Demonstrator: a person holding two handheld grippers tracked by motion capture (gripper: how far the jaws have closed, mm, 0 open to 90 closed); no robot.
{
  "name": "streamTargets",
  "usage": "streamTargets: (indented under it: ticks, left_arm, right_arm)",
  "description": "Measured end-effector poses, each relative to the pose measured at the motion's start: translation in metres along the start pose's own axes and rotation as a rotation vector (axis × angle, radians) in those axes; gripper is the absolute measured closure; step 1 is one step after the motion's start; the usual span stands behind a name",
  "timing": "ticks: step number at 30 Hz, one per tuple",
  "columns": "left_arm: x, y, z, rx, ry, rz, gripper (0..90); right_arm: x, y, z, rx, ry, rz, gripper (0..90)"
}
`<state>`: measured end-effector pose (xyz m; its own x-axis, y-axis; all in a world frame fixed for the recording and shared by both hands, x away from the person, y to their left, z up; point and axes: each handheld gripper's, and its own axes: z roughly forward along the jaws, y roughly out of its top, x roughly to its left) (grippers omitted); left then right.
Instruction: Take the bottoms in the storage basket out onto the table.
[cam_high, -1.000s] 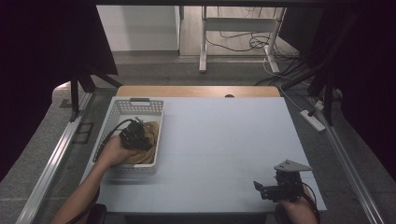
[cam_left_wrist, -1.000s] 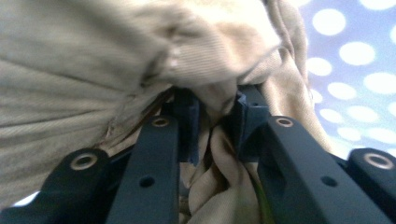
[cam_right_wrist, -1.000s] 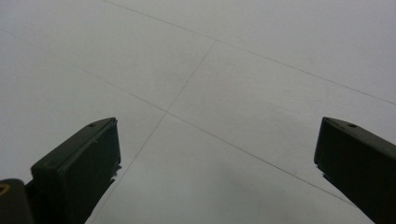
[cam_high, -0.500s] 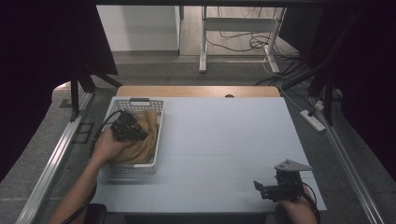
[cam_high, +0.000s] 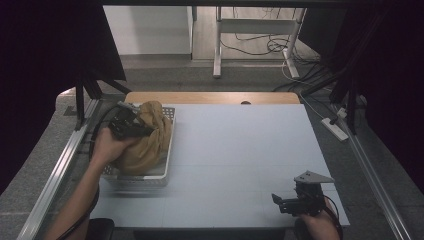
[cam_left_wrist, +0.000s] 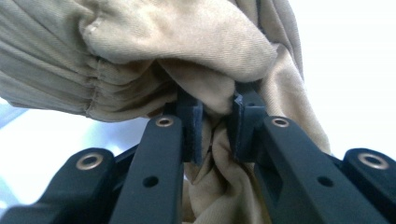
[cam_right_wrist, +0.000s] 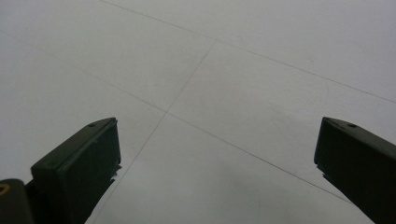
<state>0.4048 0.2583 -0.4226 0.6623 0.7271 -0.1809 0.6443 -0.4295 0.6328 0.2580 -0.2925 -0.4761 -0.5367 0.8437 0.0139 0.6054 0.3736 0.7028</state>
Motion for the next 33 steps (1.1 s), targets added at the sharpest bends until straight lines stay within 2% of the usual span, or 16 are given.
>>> streamTargets:
  ticks: [14, 24, 33]
  left_arm:
    - [-0.008, 0.026, -0.032, -0.078, 0.033, 0.028, 76.4]
    - [-0.014, 0.045, -0.050, -0.110, 0.032, 0.043, 76.5]
    - [-0.020, 0.061, -0.065, -0.117, 0.045, 0.064, 76.6]
  right_arm:
    - [0.000, 0.000, 0.000, -0.004, 0.001, 0.003, 0.9]
    - [0.000, 0.000, 0.000, -0.006, 0.002, 0.007, 0.9]
    - [0.000, 0.000, -0.001, -0.007, 0.003, 0.007, 1.0]
